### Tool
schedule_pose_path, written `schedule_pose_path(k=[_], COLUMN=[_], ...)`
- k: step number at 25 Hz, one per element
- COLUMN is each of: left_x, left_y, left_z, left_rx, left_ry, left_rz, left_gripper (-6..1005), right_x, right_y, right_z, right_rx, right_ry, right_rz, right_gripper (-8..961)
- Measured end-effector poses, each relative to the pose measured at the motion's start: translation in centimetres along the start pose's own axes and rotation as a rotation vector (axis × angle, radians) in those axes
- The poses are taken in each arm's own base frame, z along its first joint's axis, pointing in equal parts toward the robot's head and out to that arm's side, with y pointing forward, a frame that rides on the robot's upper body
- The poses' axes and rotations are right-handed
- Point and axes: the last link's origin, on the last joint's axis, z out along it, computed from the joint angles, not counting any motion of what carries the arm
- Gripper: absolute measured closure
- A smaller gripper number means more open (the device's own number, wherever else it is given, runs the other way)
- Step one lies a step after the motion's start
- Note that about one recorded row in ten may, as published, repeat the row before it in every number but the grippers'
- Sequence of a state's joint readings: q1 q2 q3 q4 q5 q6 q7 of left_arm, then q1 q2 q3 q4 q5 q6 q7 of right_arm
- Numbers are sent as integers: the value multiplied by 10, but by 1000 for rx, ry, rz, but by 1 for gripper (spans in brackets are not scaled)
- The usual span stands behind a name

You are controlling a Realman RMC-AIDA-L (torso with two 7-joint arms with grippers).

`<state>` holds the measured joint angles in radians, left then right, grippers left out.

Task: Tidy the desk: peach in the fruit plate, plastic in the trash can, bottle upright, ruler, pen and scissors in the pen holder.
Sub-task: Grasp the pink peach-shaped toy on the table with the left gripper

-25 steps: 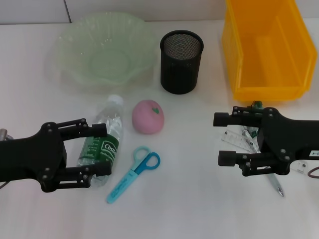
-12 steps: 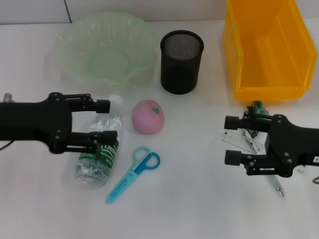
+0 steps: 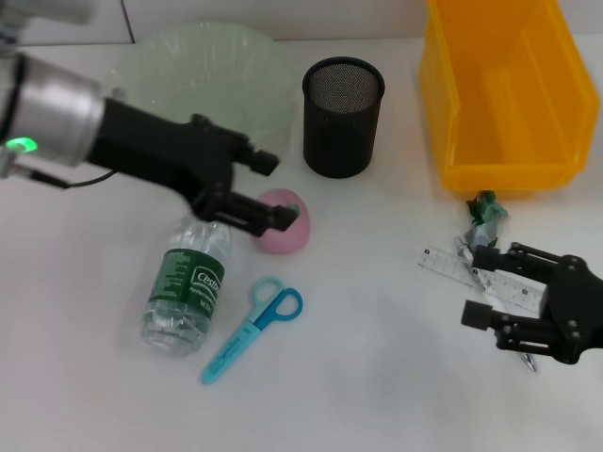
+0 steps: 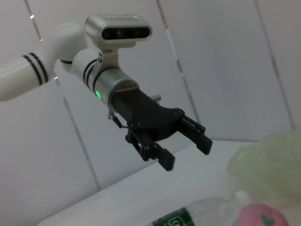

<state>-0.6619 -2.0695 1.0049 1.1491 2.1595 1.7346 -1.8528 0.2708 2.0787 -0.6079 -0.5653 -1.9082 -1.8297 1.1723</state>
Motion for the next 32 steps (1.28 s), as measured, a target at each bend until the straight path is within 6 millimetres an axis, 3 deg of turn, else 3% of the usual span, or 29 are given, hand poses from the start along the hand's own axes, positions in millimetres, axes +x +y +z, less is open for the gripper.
schedule_pose_path(k=[4, 12, 22, 32], left_x=[16, 17, -1, -5], left_y=[-10, -16, -19, -20], left_z=[27, 72, 88, 96], left_rx=[75, 200, 247, 282], left_ry=[-90, -244, -347, -368], left_rz=[40, 107, 125, 152], left_gripper=[230, 230, 231, 232], right_x=[4, 8, 9, 8], right_y=[1, -1, -2, -3], right_z=[-5, -7, -3, 1], right_rx=[31, 67, 62, 51], right_ry=[-23, -29, -27, -32], right_rz=[-1, 11, 18, 25], right_gripper=[113, 114, 115, 116])
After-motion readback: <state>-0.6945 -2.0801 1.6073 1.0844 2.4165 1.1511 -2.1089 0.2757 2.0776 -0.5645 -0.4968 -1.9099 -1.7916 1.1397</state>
